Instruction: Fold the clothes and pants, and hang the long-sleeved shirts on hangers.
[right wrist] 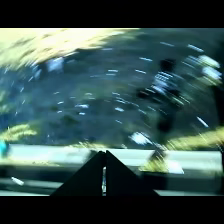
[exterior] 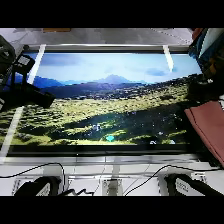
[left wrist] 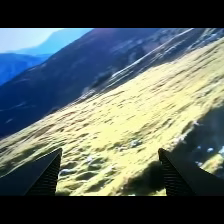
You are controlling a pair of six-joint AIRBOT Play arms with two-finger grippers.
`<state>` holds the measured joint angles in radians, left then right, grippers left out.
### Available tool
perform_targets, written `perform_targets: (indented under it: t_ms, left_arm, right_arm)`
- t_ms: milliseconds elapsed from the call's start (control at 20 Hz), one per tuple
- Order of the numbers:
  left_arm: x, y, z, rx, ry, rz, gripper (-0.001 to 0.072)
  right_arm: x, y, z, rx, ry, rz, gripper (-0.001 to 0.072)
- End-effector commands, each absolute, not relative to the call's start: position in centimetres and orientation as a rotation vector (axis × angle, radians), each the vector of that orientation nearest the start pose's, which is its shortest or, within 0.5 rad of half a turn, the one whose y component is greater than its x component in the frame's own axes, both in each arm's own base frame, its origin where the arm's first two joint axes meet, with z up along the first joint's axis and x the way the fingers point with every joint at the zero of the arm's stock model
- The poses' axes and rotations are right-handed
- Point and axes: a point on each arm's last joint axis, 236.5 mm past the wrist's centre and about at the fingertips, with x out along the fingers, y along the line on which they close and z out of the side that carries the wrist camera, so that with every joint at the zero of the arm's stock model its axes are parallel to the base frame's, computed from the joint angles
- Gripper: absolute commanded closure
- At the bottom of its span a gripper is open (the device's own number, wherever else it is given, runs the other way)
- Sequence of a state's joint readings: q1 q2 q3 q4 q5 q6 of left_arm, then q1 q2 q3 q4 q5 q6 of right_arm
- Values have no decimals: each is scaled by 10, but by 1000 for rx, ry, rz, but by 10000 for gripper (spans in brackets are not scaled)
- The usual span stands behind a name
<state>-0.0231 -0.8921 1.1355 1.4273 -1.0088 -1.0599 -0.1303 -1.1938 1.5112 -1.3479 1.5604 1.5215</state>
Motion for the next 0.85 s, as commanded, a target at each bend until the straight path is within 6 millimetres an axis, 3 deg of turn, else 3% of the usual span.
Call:
perform_targets:
  t_ms: [0, 100, 150, 350, 800]
  left_arm:
    - [373, -22, 171, 429, 717, -248, 20]
    - [373, -22, 171, 429, 717, -248, 20]
    - [373, -22, 171, 430, 718, -248, 20]
    - [373, -22, 171, 430, 717, -249, 20]
    - [373, -22, 171, 430, 717, -249, 20]
  right_arm:
    - [363, 76, 144, -47, 1165, 251, 692]
    - [370, 105, 150, -109, 1103, 299, 692]
    - [374, 110, 152, -134, 1073, 280, 692]
    - [378, 86, 152, -209, 1067, 120, 692]
    - [345, 78, 180, -168, 1006, 119, 691]
